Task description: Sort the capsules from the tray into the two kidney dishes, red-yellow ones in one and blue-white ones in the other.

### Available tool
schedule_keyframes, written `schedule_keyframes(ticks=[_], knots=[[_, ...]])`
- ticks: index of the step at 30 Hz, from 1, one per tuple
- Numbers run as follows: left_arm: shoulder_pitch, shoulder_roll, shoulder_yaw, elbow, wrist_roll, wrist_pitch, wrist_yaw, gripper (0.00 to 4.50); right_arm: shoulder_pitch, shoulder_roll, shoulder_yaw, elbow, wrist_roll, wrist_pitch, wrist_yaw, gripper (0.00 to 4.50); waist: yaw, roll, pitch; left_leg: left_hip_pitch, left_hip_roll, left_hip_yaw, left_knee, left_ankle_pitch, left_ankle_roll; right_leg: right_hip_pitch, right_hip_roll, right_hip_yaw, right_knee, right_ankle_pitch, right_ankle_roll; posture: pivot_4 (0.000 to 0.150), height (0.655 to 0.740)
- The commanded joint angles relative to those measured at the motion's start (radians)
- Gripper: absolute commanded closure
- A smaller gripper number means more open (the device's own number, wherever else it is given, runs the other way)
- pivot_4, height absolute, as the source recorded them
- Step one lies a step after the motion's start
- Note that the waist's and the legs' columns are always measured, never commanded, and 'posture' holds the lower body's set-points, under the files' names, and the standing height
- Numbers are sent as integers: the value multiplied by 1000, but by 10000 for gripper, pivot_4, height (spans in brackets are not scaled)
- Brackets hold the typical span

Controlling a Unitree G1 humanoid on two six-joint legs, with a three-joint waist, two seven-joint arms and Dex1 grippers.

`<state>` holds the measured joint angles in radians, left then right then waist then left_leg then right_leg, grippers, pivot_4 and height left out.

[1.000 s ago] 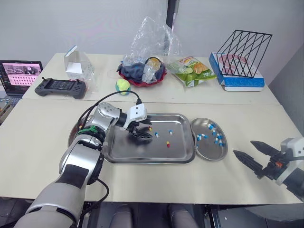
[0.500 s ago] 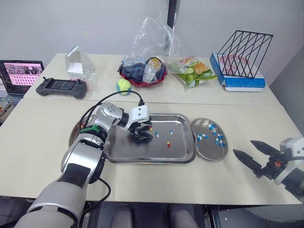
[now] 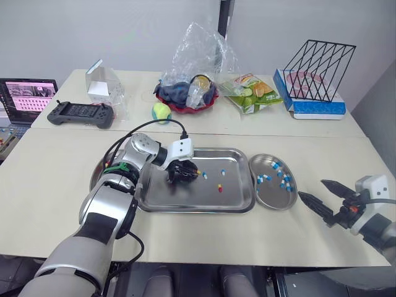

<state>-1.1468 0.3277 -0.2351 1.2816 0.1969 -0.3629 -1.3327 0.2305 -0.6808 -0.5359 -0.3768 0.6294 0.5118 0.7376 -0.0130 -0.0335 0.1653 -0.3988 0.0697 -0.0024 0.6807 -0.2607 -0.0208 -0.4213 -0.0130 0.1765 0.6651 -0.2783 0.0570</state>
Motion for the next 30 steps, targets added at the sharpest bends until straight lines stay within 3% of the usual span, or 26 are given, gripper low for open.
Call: schedule_keyframes(ticks=[1,9,13,24,30], knots=[[-14,11,-6,3,22,5,5,35456,-12,-18,-13,-6,-2,-12,4,0,0,0,0,0,0,0,0,0,0,0,0,0,0,0,0,1500,7174],[-8,4,-6,-1,18,6,-21,35456,-22,-18,-1,1,-17,-11,1,0,0,0,0,0,0,0,0,0,0,0,0,0,0,0,0,1500,7174],[-5,4,-1,-4,12,9,-24,44298,-31,-21,6,6,-24,-11,2,0,0,0,0,0,0,0,0,0,0,0,0,0,0,0,0,1500,7174],[-11,36,58,-37,-42,30,-47,44298,-77,-35,38,46,-33,-15,23,0,0,0,0,0,0,0,0,0,0,0,0,0,1,0,0,1500,7174],[7,178,167,-170,-166,203,-169,44298,-146,-58,43,82,-23,-22,48,0,-10,0,0,0,0,0,0,0,0,-2,0,0,2,0,0,1500,7174]])
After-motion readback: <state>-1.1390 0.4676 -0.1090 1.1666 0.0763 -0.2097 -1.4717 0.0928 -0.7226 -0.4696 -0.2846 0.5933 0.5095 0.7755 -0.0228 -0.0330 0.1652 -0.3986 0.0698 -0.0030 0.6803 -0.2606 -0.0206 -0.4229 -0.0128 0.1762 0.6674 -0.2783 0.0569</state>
